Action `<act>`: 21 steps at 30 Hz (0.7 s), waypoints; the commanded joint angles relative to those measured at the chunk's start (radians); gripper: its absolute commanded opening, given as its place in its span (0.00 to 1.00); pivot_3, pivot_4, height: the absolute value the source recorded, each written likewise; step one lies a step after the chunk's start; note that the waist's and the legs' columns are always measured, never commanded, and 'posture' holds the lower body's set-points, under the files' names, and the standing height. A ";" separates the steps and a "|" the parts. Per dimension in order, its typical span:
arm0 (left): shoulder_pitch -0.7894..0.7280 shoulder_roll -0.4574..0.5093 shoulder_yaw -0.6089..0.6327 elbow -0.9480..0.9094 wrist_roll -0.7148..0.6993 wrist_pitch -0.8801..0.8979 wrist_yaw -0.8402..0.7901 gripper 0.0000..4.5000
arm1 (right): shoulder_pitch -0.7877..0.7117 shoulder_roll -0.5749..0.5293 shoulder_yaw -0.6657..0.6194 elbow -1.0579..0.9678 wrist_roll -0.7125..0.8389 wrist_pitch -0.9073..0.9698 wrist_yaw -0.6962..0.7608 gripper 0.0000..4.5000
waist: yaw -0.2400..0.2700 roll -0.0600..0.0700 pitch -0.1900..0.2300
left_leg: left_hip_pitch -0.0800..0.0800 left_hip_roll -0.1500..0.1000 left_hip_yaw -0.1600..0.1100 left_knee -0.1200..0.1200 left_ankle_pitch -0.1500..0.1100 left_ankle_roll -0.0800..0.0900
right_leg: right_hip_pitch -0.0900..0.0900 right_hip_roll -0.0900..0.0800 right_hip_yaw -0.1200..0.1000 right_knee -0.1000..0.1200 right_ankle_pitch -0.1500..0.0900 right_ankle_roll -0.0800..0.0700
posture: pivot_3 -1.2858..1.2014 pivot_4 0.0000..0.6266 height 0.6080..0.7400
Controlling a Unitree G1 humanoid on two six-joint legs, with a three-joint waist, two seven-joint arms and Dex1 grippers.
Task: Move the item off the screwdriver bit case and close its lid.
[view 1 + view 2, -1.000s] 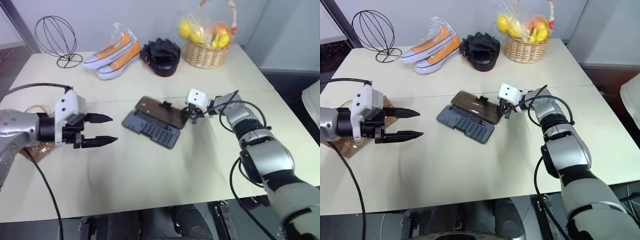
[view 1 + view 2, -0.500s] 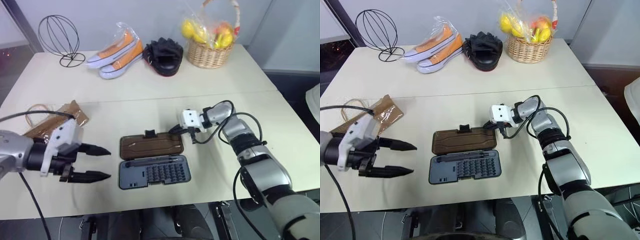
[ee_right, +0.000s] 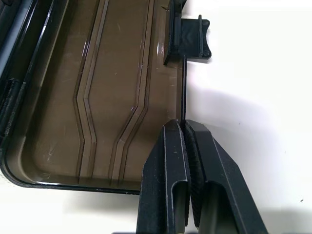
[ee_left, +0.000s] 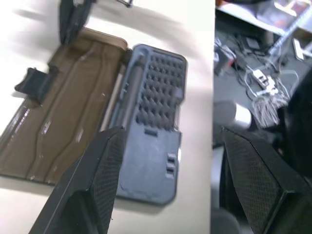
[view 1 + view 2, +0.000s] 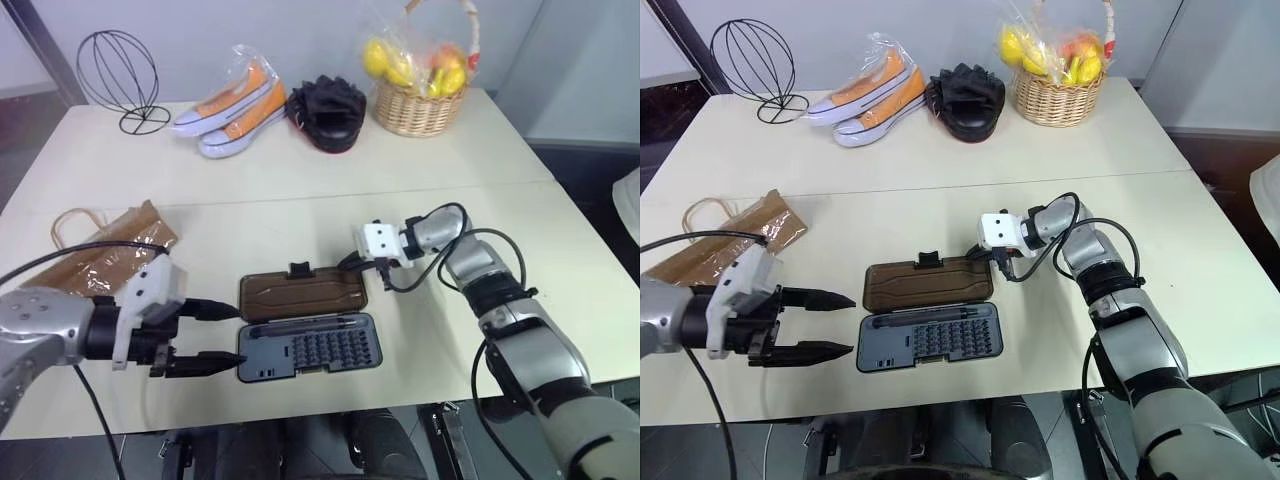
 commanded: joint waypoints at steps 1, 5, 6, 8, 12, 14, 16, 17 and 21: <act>-0.009 -0.011 -0.004 -0.004 -0.001 -0.024 0.006 0.74 | 0.014 -0.015 -0.004 -0.072 0.021 0.037 -0.001 0.01 | 0.000 0.000 0.000 | 0.000 0.000 0.000 0.000 0.000 0.000 | 0.000 0.000 0.000 0.000 0.000 0.000 | 0.52 0.24 1.00; -0.012 -0.016 -0.022 0.016 0.012 -0.040 -0.005 0.74 | 0.022 -0.019 -0.004 -0.108 0.032 0.072 0.002 0.01 | 0.001 0.000 0.000 | 0.000 0.000 0.000 0.000 0.000 0.000 | 0.000 0.000 0.000 0.000 0.000 0.000 | 0.52 0.24 1.00; -0.008 -0.020 -0.034 0.028 0.027 -0.051 -0.006 0.74 | 0.025 -0.019 -0.002 -0.113 0.032 0.075 0.002 0.01 | 0.000 0.000 0.000 | 0.000 0.000 0.000 0.000 0.000 0.000 | 0.000 0.000 0.000 0.000 0.000 0.000 | 0.52 0.24 1.00; -0.003 -0.040 -0.069 0.064 0.076 -0.084 0.012 0.62 | 0.028 -0.016 0.001 -0.121 0.030 0.080 -0.002 0.00 | 0.000 0.000 0.000 | 0.000 0.000 0.000 0.000 0.000 0.000 | 0.000 0.000 0.000 0.000 0.000 0.000 | 0.52 0.24 1.00; 0.030 -0.082 -0.148 0.111 0.139 -0.157 -0.009 0.25 | 0.027 -0.007 0.005 -0.131 0.029 0.101 -0.010 0.00 | -0.001 0.000 0.000 | 0.000 0.000 0.000 0.000 0.000 0.000 | 0.000 0.000 0.000 0.000 0.000 0.000 | 0.52 0.24 1.00; 0.017 -0.116 -0.220 0.136 0.199 -0.206 0.003 0.05 | 0.023 -0.004 0.012 -0.115 0.023 0.103 -0.011 0.00 | 0.000 0.001 0.000 | 0.000 0.000 0.000 0.000 0.000 0.000 | 0.000 0.000 0.000 0.000 0.000 0.000 | 0.52 0.24 1.00; 0.000 -0.137 -0.274 0.163 0.259 -0.246 0.018 0.02 | 0.016 -0.003 0.017 -0.098 0.015 0.105 -0.014 0.00 | 0.001 0.000 0.000 | 0.000 0.000 0.000 0.000 0.000 0.000 | 0.000 0.000 0.000 0.000 0.000 0.000 | 0.52 0.24 1.00; -0.003 -0.141 -0.288 0.171 0.275 -0.262 0.015 0.02 | 0.013 -0.003 0.018 -0.091 0.014 0.103 -0.015 0.00 | 0.001 0.000 0.000 | 0.000 0.000 0.000 0.000 0.000 0.000 | 0.000 0.000 0.000 0.000 0.000 0.000 | 0.52 0.24 1.00; -0.028 -0.177 -0.348 0.218 0.356 -0.328 0.040 0.02 | -0.002 0.003 0.021 -0.069 0.013 0.110 -0.022 0.00 | 0.001 0.001 0.000 | 0.000 0.000 0.000 0.000 0.000 0.000 | 0.000 0.000 0.000 0.000 0.000 0.000 | 0.52 0.24 1.00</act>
